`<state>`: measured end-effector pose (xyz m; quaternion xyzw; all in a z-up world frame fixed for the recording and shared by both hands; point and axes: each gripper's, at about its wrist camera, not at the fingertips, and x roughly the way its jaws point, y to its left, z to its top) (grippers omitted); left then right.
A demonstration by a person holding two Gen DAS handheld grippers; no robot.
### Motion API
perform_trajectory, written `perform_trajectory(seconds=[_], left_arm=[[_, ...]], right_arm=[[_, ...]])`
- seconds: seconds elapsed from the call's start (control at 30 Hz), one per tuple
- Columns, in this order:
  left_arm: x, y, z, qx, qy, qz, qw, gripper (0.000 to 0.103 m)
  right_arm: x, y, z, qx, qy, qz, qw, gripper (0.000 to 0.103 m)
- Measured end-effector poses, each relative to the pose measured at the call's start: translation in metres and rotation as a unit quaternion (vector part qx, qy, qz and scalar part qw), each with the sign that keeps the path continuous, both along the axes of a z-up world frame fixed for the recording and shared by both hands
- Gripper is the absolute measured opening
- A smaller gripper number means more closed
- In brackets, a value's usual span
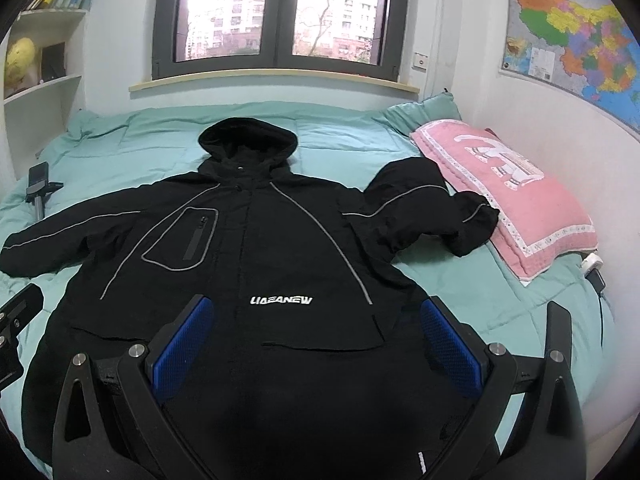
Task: Fold large clothes
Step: 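Reach the right gripper to the jacket sleeve cuff and close on it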
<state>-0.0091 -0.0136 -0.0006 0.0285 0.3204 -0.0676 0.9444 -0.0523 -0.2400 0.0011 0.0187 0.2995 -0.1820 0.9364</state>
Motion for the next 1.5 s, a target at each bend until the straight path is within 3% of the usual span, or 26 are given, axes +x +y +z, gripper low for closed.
perform_trajectory(seconds=[0.33,0.53,0.77,0.93,1.0,1.1,1.23,1.4,1.5], left_arm=[[0.015,-0.015,-0.003,0.001,0.030,-0.003,0.9995,0.102],[0.045,-0.054,-0.003,0.030,0.060,-0.016,0.9976,0.102],[0.085,-0.162,0.008,0.012,0.061,-0.115,0.9914,0.102],[0.138,-0.246,0.001,-0.019,0.060,-0.166,0.9841,0.102],[0.161,-0.278,-0.011,-0.028,0.063,-0.187,0.9800,0.102],[0.192,-0.320,-0.039,-0.042,0.082,-0.216,0.9721,0.102],[0.217,-0.367,-0.088,-0.028,0.101,-0.228,0.9681,0.102],[0.243,-0.390,-0.142,-0.072,0.176,-0.253,0.9485,0.094],[0.246,-0.392,-0.158,-0.066,0.179,-0.252,0.9486,0.094]], right_arm=[[0.001,-0.019,-0.002,0.012,0.001,-0.013,1.000,0.103],[-0.011,-0.061,-0.001,0.044,-0.030,-0.046,0.997,0.103],[-0.014,-0.179,0.010,0.075,-0.063,-0.114,0.989,0.103],[0.012,-0.290,0.014,0.107,-0.081,-0.133,0.982,0.103],[0.035,-0.339,0.006,0.128,-0.077,-0.141,0.979,0.098],[0.069,-0.389,-0.016,0.143,-0.054,-0.144,0.978,0.082],[0.113,-0.444,-0.060,0.176,-0.017,-0.155,0.972,0.081],[0.147,-0.472,-0.105,0.210,0.012,-0.165,0.964,0.081],[0.157,-0.491,-0.125,0.247,0.009,-0.180,0.952,0.081]])
